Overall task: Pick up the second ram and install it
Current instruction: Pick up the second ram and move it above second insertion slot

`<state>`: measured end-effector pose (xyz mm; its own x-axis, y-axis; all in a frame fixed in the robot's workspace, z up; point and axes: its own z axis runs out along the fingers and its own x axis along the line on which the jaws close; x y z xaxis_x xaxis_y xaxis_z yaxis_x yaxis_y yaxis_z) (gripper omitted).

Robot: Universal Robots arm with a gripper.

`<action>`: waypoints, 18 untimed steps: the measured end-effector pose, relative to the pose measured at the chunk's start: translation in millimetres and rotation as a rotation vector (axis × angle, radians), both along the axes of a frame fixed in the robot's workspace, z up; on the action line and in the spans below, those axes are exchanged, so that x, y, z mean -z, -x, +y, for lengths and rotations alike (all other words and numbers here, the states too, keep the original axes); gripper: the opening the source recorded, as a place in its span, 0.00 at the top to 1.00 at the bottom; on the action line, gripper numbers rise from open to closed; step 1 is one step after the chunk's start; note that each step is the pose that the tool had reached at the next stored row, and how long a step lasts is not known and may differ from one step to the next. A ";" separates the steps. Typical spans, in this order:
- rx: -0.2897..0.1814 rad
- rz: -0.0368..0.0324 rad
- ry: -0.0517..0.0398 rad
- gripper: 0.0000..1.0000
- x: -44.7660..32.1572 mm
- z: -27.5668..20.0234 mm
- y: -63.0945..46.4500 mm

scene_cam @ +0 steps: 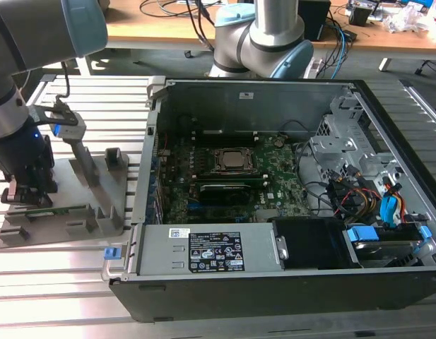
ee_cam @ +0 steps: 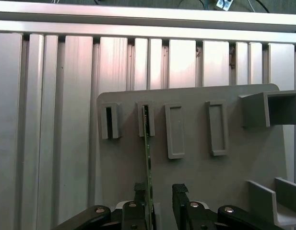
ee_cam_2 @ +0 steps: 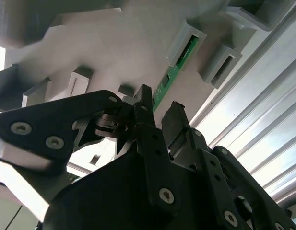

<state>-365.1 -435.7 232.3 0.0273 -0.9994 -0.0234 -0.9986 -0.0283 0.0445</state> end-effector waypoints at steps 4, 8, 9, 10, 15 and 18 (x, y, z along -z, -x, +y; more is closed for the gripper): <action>0.000 0.0000 0.0001 0.64 7.5 -0.6 0.0; -0.007 -0.0001 -0.0001 0.64 16.3 -6.3 0.6; -0.009 -0.0002 -0.0001 0.64 19.2 -7.8 0.7; -0.010 0.0000 0.0000 0.64 22.8 -8.0 0.9; -0.011 0.0002 0.0002 0.64 31.2 -8.6 0.9; -0.011 0.0000 -0.0002 0.64 31.4 -8.5 0.8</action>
